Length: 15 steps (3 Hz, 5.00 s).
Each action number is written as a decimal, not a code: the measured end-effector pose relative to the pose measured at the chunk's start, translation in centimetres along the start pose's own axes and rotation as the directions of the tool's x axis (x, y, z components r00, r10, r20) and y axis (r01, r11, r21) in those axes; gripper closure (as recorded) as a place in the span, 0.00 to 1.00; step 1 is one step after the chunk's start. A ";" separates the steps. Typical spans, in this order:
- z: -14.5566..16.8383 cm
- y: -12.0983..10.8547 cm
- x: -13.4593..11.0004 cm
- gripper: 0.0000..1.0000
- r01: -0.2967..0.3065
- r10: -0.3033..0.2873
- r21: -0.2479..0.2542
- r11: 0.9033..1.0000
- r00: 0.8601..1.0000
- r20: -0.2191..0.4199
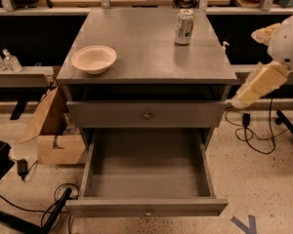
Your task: Place 7up can into middle drawer
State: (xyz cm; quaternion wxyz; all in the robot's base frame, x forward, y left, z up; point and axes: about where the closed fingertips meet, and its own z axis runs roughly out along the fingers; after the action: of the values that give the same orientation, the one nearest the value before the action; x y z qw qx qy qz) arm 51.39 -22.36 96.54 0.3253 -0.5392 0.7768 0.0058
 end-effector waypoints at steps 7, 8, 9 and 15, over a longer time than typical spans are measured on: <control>20.0 -24.6 -6.7 0.00 -0.385 0.240 0.087 0.919 0.721 0.650; 22.2 -27.3 -7.4 0.00 -0.428 0.260 0.084 0.900 0.681 0.684; 24.8 -29.6 -8.4 0.00 -0.486 0.299 0.056 0.872 0.619 0.726; 30.1 -31.3 -11.5 1.00 -0.551 0.366 0.002 0.834 0.557 0.745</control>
Offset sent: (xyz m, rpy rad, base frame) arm 0.1665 -0.0104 0.0333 0.4542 -0.4295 -0.0582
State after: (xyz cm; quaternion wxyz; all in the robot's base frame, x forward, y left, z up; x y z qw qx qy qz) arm 95.07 -15.07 89.40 0.6503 -0.2269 0.6942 0.2090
